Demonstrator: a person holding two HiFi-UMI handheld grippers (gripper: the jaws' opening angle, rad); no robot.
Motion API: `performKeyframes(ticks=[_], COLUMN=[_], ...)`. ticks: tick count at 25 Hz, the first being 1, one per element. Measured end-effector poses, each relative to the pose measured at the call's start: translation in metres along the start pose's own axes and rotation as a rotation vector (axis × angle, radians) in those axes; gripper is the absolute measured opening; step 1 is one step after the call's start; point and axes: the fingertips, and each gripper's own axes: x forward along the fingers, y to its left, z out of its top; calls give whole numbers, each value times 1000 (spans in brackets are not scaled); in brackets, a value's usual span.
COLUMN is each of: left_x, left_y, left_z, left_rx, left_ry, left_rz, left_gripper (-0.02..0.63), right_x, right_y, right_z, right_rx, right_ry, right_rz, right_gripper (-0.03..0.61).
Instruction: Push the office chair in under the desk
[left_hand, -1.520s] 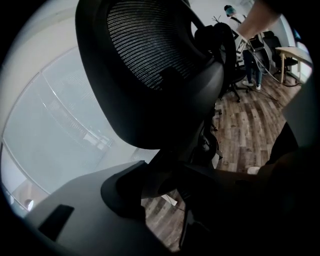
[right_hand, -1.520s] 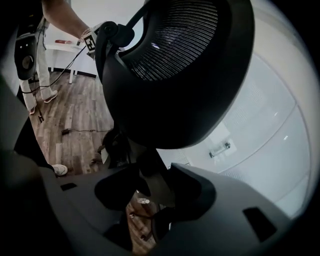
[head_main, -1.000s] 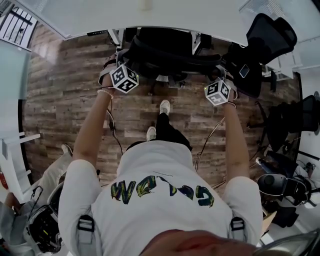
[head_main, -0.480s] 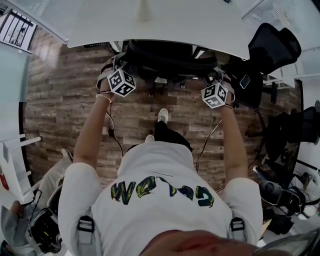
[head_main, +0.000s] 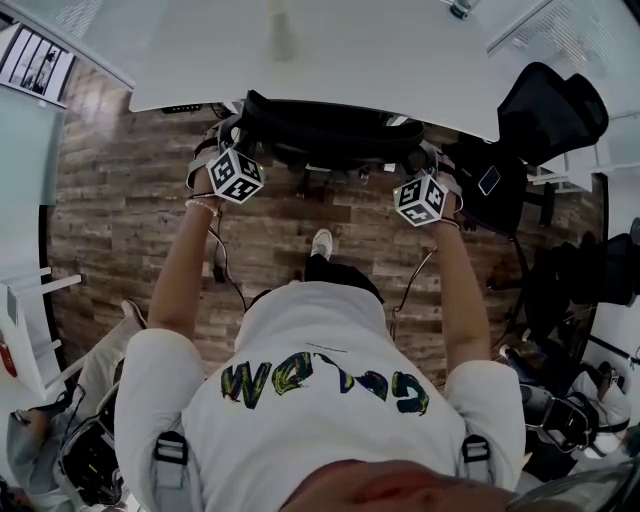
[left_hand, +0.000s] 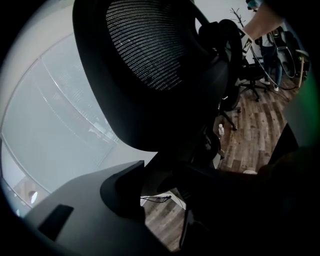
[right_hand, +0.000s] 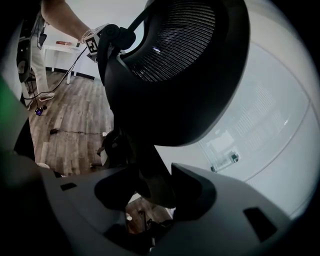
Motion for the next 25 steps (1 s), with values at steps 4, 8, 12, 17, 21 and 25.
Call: performKeyframes(ticks=[4,8,12,17,21,25], left_x=[11,17,20,31,37,39], left_y=[3,9,23,30,36,35], left_z=[9,9,3,6,6,7], left_rx=[-2,3,1,5,8,12], left_ry=[10,5,5,-4,-9,-23], left_rz=[11,10,14,12,2,-8], left_gripper=[183,181,183,183,184,184], right_x=[10,18,23,35,41,46], right_y=[-12,-19,-21,-29,-32,-35], right_z=[-5,-1,12,13,16,15], right_rx=[2,-5,-9,1,11,15], right_ry=[-3,-12,-10,-3,11,36], right_rz=[6,3,0,-2,-5,-4], right_gripper=[206,206,206,206,209,213])
